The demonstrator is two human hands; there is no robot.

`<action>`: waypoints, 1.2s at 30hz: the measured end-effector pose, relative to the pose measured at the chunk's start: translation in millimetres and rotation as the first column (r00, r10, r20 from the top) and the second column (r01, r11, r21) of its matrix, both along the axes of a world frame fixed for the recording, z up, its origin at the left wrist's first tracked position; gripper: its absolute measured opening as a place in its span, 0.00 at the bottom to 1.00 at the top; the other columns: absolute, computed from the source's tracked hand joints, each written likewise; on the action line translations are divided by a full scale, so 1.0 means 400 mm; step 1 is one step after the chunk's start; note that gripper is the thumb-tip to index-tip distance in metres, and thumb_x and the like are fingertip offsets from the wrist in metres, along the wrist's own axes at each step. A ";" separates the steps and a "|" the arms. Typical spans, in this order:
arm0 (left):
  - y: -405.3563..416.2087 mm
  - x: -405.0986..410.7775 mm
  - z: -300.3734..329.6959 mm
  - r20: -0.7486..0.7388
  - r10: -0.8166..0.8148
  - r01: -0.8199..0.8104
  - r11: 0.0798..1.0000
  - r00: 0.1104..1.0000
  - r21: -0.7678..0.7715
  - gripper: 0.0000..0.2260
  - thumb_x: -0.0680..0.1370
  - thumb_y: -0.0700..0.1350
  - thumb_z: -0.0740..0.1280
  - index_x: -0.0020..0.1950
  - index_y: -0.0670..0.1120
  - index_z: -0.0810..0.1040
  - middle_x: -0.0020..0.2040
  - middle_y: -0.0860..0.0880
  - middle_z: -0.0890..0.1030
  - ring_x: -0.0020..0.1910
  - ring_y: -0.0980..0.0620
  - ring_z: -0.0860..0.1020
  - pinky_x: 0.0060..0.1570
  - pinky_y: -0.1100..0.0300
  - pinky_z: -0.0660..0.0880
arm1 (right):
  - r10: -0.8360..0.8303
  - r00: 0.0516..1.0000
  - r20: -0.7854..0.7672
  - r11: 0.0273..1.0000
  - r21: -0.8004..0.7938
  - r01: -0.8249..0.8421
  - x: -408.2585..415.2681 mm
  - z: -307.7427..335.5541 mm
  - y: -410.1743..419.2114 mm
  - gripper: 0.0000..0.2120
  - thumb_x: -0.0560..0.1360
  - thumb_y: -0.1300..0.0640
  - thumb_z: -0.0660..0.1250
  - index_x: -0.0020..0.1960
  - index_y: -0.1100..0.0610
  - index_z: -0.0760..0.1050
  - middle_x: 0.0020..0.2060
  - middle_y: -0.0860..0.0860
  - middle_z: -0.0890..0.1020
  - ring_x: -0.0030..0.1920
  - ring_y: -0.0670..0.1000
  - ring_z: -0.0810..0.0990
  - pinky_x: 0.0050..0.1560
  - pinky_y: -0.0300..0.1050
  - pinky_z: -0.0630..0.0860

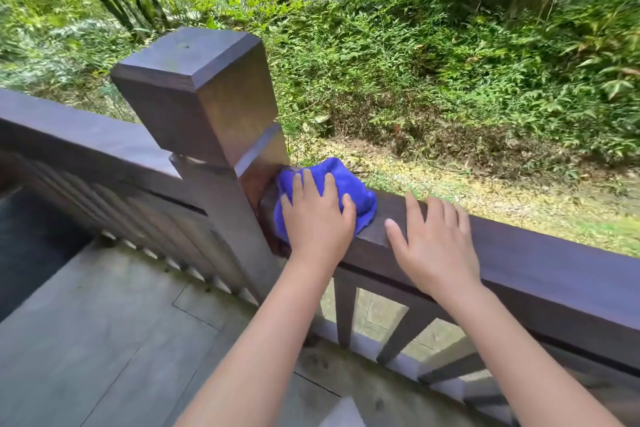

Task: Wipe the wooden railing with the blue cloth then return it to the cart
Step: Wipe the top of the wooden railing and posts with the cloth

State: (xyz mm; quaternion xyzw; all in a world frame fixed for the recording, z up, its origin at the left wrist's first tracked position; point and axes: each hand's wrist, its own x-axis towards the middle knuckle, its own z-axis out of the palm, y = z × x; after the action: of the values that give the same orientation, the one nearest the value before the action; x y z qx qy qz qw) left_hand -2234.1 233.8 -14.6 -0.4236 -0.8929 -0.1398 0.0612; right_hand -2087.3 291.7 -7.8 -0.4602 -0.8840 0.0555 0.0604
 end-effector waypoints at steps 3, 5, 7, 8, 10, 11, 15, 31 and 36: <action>0.009 0.092 0.005 0.025 -0.051 0.052 0.998 0.998 -0.041 0.24 0.78 0.53 0.53 0.70 0.43 0.63 0.73 0.35 0.61 0.72 0.38 0.58 0.65 0.42 0.61 | 0.001 0.990 -0.141 0.991 -0.134 -0.020 0.012 0.009 0.014 0.29 0.76 0.44 0.46 0.74 0.53 0.52 0.66 0.58 0.68 0.68 0.58 0.62 0.73 0.58 0.49; 0.005 0.143 0.006 0.053 -0.128 0.131 0.990 0.990 -0.056 0.25 0.78 0.54 0.53 0.71 0.44 0.60 0.74 0.35 0.59 0.73 0.38 0.56 0.68 0.40 0.58 | 0.004 0.970 -0.243 0.966 -0.250 -0.067 0.020 0.024 0.028 0.27 0.77 0.48 0.47 0.74 0.51 0.49 0.69 0.56 0.66 0.70 0.55 0.59 0.74 0.57 0.45; -0.010 0.166 0.004 0.080 -0.211 0.215 0.975 0.974 -0.050 0.25 0.78 0.55 0.53 0.73 0.45 0.58 0.75 0.38 0.57 0.74 0.40 0.54 0.70 0.40 0.54 | 0.026 0.955 -0.296 0.940 -0.317 -0.123 0.027 0.036 0.039 0.26 0.78 0.52 0.49 0.74 0.50 0.47 0.70 0.54 0.65 0.71 0.53 0.58 0.74 0.57 0.43; -0.021 0.166 0.004 0.098 -0.253 0.257 0.966 0.962 -0.033 0.25 0.78 0.55 0.53 0.73 0.47 0.57 0.76 0.39 0.56 0.75 0.42 0.53 0.71 0.41 0.52 | 0.041 0.949 -0.312 0.932 -0.331 -0.149 0.032 0.041 0.042 0.26 0.78 0.54 0.50 0.74 0.50 0.48 0.70 0.54 0.65 0.71 0.53 0.58 0.74 0.57 0.43; -0.047 0.143 0.008 0.152 -0.351 0.354 0.935 0.924 0.007 0.26 0.78 0.54 0.54 0.74 0.48 0.54 0.77 0.43 0.55 0.76 0.47 0.50 0.72 0.44 0.49 | 0.089 0.933 -0.349 0.925 -0.317 -0.208 0.045 0.051 0.043 0.26 0.78 0.54 0.53 0.74 0.49 0.50 0.72 0.54 0.62 0.72 0.53 0.57 0.74 0.55 0.45; -0.062 0.126 0.013 0.185 -0.405 0.407 0.913 0.895 0.028 0.26 0.78 0.53 0.55 0.75 0.49 0.53 0.77 0.45 0.55 0.76 0.49 0.49 0.73 0.46 0.48 | 0.126 0.921 -0.368 0.928 -0.285 -0.241 0.053 0.057 0.042 0.26 0.77 0.53 0.56 0.74 0.49 0.53 0.73 0.54 0.61 0.73 0.53 0.56 0.74 0.53 0.47; -0.113 0.051 0.033 0.152 -0.540 0.540 0.840 0.828 0.044 0.27 0.76 0.49 0.61 0.74 0.46 0.58 0.76 0.44 0.58 0.75 0.49 0.53 0.73 0.53 0.54 | 0.412 0.880 -0.238 0.902 -0.033 -0.431 0.068 0.067 0.035 0.26 0.74 0.50 0.63 0.70 0.52 0.64 0.74 0.53 0.60 0.74 0.52 0.56 0.74 0.49 0.47; -0.181 0.062 0.047 0.062 -0.531 0.532 0.847 0.845 0.006 0.21 0.75 0.43 0.64 0.68 0.49 0.69 0.70 0.50 0.70 0.69 0.51 0.66 0.63 0.56 0.68 | 0.433 0.895 -0.109 0.900 0.103 -0.423 0.057 0.054 -0.066 0.13 0.71 0.54 0.60 0.55 0.50 0.74 0.51 0.47 0.79 0.55 0.52 0.74 0.45 0.48 0.74; -0.224 0.047 0.090 0.145 -0.549 0.546 0.835 0.823 0.064 0.15 0.72 0.44 0.65 0.59 0.52 0.76 0.56 0.53 0.80 0.58 0.52 0.75 0.53 0.57 0.75 | 0.455 0.884 -0.106 0.890 0.047 -0.453 0.063 0.081 -0.099 0.11 0.72 0.52 0.59 0.53 0.48 0.74 0.49 0.45 0.78 0.55 0.49 0.73 0.43 0.46 0.72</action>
State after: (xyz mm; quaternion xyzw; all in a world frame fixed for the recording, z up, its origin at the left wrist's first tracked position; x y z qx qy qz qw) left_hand -2215.3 144.1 21.6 -0.6488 -0.7345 -0.1933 -0.0477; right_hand -2062.1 252.2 24.5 -0.2361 -0.9628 0.0847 0.1009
